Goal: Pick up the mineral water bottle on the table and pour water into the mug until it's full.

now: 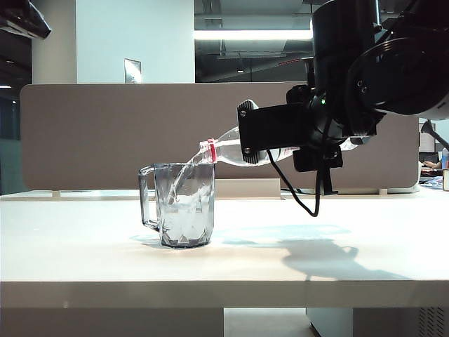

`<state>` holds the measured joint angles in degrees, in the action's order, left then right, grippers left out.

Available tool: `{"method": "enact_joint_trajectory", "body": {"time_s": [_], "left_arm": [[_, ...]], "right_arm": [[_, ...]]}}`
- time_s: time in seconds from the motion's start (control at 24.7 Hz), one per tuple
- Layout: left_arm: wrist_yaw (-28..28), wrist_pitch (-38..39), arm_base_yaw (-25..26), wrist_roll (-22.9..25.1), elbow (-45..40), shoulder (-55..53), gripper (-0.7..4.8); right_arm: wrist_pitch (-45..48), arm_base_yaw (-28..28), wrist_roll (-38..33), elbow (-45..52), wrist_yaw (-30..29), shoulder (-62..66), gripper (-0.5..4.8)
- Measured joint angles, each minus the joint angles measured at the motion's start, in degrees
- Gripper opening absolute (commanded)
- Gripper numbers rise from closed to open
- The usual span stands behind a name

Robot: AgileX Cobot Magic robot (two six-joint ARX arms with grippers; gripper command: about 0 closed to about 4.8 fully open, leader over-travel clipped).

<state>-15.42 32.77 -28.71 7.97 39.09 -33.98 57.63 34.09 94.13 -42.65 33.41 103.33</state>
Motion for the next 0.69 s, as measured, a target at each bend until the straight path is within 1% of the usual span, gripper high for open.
{"method": "enact_joint_trajectory", "body": {"time_s": [0.69], "left_arm": [[0.0, 0.0, 0.0, 0.0, 0.0, 0.0, -0.05]], "right_arm": [[1.64, 0.07, 0.85, -0.09, 0.0, -0.11, 2.06]]}}
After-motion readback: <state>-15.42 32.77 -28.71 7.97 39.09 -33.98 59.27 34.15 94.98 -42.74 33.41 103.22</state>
